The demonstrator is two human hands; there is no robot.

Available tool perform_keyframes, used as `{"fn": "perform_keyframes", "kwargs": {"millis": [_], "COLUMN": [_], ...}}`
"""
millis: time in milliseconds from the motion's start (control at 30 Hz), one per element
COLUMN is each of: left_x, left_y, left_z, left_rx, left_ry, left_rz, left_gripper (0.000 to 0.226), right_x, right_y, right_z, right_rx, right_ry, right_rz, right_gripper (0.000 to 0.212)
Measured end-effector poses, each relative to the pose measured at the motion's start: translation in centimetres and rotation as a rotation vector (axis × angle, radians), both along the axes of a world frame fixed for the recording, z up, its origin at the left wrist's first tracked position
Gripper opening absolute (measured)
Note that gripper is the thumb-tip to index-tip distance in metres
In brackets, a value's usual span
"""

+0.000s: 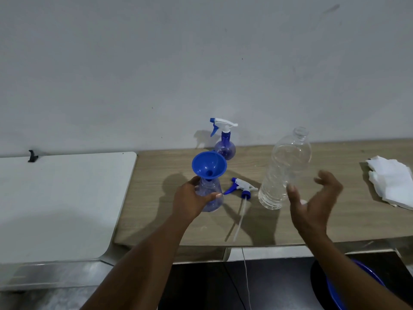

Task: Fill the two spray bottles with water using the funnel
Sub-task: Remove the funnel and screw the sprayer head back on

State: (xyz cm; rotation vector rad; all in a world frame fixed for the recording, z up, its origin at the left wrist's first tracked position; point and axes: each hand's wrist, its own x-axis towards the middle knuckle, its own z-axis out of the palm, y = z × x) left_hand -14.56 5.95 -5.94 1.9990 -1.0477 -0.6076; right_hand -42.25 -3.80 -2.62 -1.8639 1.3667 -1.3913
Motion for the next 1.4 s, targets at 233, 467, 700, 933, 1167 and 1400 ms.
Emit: {"fn": "perform_keyframes", "kwargs": {"millis": [233,467,700,933,1167,1400], "left_x": [0.4,0.7,0.9,2.0,3.1,4.3], "left_y": [0.3,0.5,0.6,1.9,3.1,4.0], "left_z": [-0.2,0.2,0.5,0.8,0.9,0.4], "left_rx": [0.009,0.034,0.049,0.022,-0.028,-0.036], "left_ry": [0.077,0.094,0.072,0.062,0.059,0.066], "left_rz": [-0.025,-0.049,-0.050,-0.001,-0.020,0.001], "left_gripper": [0.058,0.054,0.071,0.063,0.074,0.074], "right_x": [9.6,18.4,19.7,15.9,15.4,17.5], "right_y": [3.3,0.2,-0.5,-4.4,-2.7,-1.9], "right_z": [9.5,12.9,13.7,12.4,0.6,-6.7], "right_rx": [-0.306,-0.385,-0.347,0.249,0.559,0.392], "right_ry": [0.596,1.470,1.503,0.749,0.328,0.695], "right_rz": [0.716,0.884,0.883,0.784,0.430,0.421], "right_gripper": [0.069,0.089,0.092,0.063,0.058,0.068]}}
